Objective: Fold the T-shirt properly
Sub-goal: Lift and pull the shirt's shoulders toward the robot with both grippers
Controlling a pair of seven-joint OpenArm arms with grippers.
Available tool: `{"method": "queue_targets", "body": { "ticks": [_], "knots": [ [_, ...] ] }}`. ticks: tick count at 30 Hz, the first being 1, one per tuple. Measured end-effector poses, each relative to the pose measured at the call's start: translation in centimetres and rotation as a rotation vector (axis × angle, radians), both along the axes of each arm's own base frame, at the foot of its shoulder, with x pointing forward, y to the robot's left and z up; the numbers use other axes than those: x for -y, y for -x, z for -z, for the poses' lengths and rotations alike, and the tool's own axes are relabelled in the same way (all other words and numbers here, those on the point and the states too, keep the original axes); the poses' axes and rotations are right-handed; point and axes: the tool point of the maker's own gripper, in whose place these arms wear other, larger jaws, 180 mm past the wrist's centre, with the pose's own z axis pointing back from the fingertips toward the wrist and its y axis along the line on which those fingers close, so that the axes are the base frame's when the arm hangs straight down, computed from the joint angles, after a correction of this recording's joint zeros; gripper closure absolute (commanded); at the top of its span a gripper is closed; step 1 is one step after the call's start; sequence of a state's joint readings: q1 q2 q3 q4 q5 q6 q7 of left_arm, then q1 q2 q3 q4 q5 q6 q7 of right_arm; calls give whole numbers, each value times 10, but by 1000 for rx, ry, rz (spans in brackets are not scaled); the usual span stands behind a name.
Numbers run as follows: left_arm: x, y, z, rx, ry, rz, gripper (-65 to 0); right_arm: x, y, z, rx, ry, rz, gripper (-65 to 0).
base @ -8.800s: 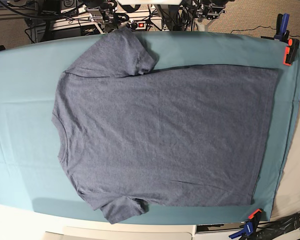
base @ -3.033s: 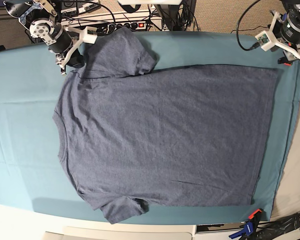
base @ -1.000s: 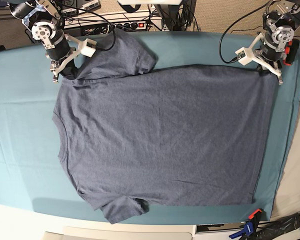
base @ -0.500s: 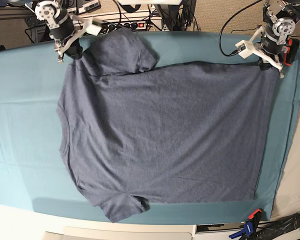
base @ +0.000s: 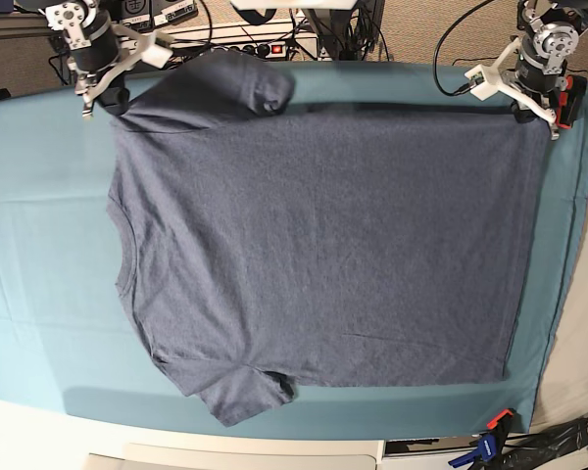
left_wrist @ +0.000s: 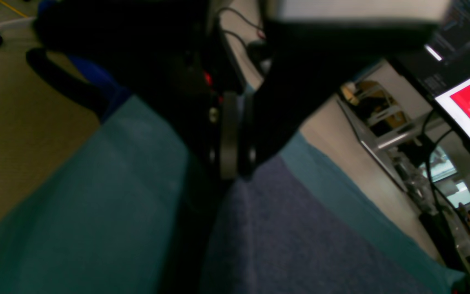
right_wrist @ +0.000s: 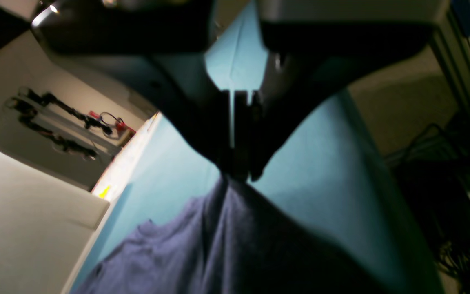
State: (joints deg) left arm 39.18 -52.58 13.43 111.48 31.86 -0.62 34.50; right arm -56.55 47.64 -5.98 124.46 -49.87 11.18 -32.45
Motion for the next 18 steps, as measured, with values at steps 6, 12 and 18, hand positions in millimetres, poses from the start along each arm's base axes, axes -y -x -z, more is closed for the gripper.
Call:
{"method": "queue_targets", "body": {
  "ticks": [6, 12, 18],
  "knots": [
    [-10, 0, -4, -4, -42, -6, 0, 3, 9, 2, -26, 2, 6, 0],
    [9, 16, -12, -24, 2, 8, 0, 4, 12, 5, -44, -11, 23, 0],
    [20, 21, -23, -18, 19, 2, 0, 5, 29, 11, -87, -2, 26, 0]
  ]
}}
